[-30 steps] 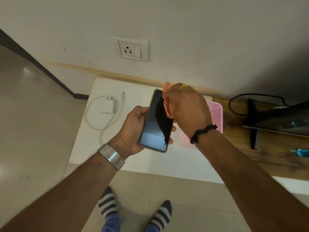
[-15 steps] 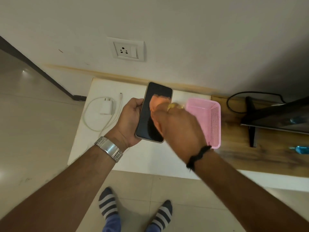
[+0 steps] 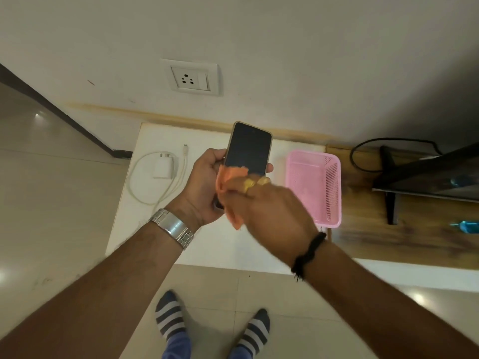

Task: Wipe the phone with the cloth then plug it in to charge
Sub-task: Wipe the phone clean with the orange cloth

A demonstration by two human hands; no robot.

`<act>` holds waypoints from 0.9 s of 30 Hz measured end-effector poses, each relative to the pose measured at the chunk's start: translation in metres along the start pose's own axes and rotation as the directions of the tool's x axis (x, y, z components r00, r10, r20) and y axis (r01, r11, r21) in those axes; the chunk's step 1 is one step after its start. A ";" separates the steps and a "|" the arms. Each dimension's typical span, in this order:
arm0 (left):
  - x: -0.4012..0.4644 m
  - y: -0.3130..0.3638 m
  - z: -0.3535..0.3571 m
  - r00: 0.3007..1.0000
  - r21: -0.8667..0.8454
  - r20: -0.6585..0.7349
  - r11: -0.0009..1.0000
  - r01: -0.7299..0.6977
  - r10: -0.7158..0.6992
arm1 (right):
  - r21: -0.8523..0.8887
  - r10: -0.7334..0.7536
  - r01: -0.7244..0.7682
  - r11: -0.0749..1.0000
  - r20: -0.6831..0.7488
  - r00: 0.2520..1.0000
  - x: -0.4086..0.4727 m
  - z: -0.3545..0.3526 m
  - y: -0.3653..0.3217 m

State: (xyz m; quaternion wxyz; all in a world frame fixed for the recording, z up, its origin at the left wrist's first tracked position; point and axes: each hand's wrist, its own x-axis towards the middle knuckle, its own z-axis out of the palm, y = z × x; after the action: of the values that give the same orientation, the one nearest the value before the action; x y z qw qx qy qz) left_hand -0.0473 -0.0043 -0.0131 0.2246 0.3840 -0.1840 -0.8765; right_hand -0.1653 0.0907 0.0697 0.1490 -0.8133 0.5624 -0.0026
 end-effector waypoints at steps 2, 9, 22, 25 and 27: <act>0.001 -0.003 0.002 0.999 0.000 -0.034 1.000 0.011 -0.011 | 0.028 0.192 -0.190 0.981 -0.105 0.976 0.014 -0.012 0.028; 0.001 0.002 0.003 1.000 -0.019 0.026 1.000 -0.008 0.008 | 0.075 -0.051 0.061 0.995 -0.127 0.991 -0.006 0.009 -0.005; -0.005 -0.007 0.005 0.999 -0.160 0.028 0.987 0.032 -0.028 | 0.031 0.049 -0.044 0.999 -0.168 0.985 0.012 0.002 0.010; -0.003 -0.007 0.009 1.000 -0.154 0.012 0.988 0.018 -0.017 | 0.023 0.205 -0.206 0.978 -0.263 0.943 0.031 0.002 0.032; -0.002 -0.002 0.012 1.000 -0.150 -0.002 0.989 -0.007 0.007 | 0.050 0.122 -0.114 0.992 -0.243 0.962 0.021 0.008 0.016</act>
State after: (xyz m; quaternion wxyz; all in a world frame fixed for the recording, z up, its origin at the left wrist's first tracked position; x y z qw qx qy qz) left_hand -0.0555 0.0005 -0.0055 0.2561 0.3661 -0.1190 -0.8867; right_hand -0.1707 0.0685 0.0548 0.0926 -0.7690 0.6239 -0.1042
